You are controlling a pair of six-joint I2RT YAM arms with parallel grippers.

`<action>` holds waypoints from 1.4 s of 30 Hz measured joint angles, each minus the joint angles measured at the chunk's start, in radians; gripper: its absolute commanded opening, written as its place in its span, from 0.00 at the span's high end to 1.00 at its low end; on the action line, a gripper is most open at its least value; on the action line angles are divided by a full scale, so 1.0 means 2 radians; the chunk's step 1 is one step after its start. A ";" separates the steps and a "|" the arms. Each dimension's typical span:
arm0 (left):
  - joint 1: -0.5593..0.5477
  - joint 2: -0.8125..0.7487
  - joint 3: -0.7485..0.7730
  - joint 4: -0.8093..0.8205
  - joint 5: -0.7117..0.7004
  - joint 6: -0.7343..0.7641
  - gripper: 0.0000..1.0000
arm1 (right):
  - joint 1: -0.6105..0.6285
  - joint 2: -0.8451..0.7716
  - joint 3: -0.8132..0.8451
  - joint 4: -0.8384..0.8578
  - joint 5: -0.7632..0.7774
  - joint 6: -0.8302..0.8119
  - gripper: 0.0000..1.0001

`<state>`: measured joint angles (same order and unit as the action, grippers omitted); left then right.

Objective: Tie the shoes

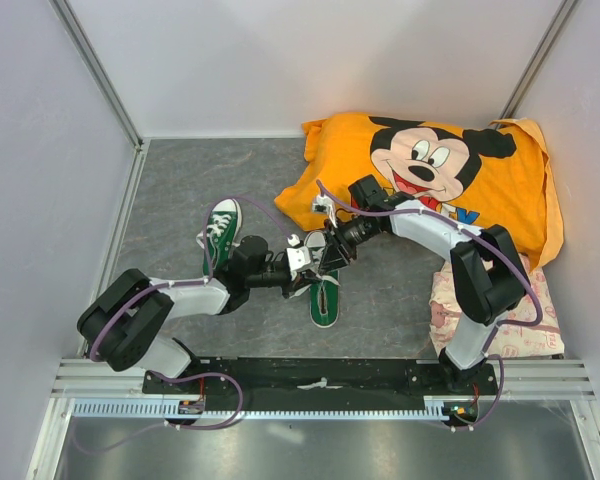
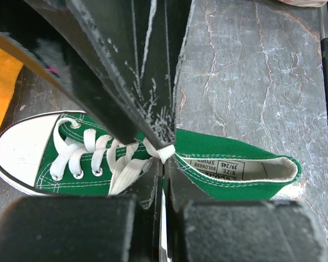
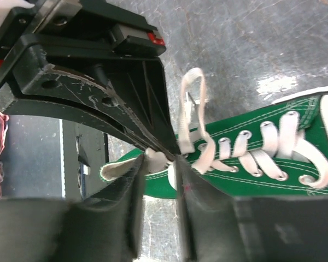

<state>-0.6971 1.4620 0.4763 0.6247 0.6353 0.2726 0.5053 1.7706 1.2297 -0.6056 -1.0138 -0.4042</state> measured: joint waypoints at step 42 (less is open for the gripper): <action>0.034 -0.029 -0.002 0.015 0.037 -0.080 0.54 | 0.004 -0.045 -0.072 0.124 -0.015 0.066 1.00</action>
<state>-0.6292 1.4033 0.4721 0.6552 0.7090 0.1123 0.5125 1.6802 1.0866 -0.3573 -1.0431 -0.2718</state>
